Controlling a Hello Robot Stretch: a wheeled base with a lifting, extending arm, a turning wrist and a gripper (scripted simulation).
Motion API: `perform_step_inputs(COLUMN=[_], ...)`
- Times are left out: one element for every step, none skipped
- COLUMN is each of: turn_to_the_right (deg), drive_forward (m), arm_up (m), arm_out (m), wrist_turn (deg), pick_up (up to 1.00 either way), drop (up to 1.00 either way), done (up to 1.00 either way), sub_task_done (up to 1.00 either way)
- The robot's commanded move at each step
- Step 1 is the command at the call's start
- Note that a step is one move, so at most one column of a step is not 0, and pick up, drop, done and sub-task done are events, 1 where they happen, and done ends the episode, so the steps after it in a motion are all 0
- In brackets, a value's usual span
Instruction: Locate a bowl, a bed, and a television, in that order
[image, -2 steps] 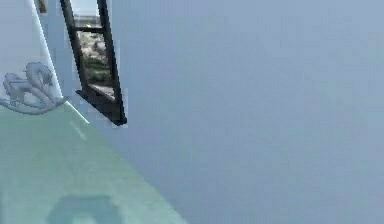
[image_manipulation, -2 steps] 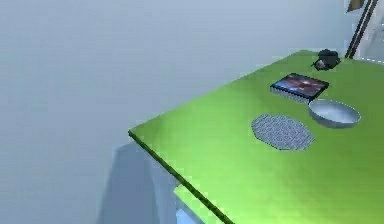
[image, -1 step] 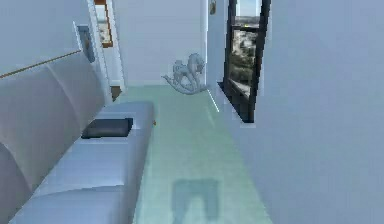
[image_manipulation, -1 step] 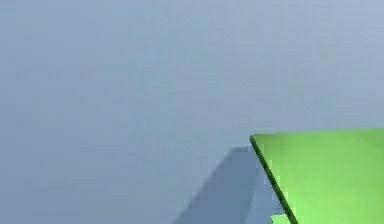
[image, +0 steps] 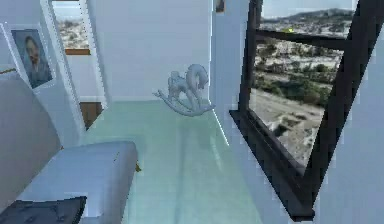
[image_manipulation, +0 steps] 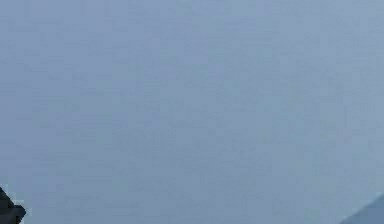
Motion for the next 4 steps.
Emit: perform_step_inputs(turn_to_the_right=[0.0, -3.0, 0.0, -45.0], drive_forward=[1.00, 0.00, 0.95, 0.00], arm_up=[0.00, 0.00, 0.00, 0.00], arm_out=[0.00, 0.00, 0.00, 0.00], wrist_turn=[0.0, 0.0, 0.0, 0.0], pick_up=[0.00, 0.00, 0.00, 0.00], drop=[0.00, 0.00, 0.00, 0.00], done=[0.00, 0.00, 0.00, 0.00], sub_task_done=[0.00, 0.00, 0.00, 0.00])
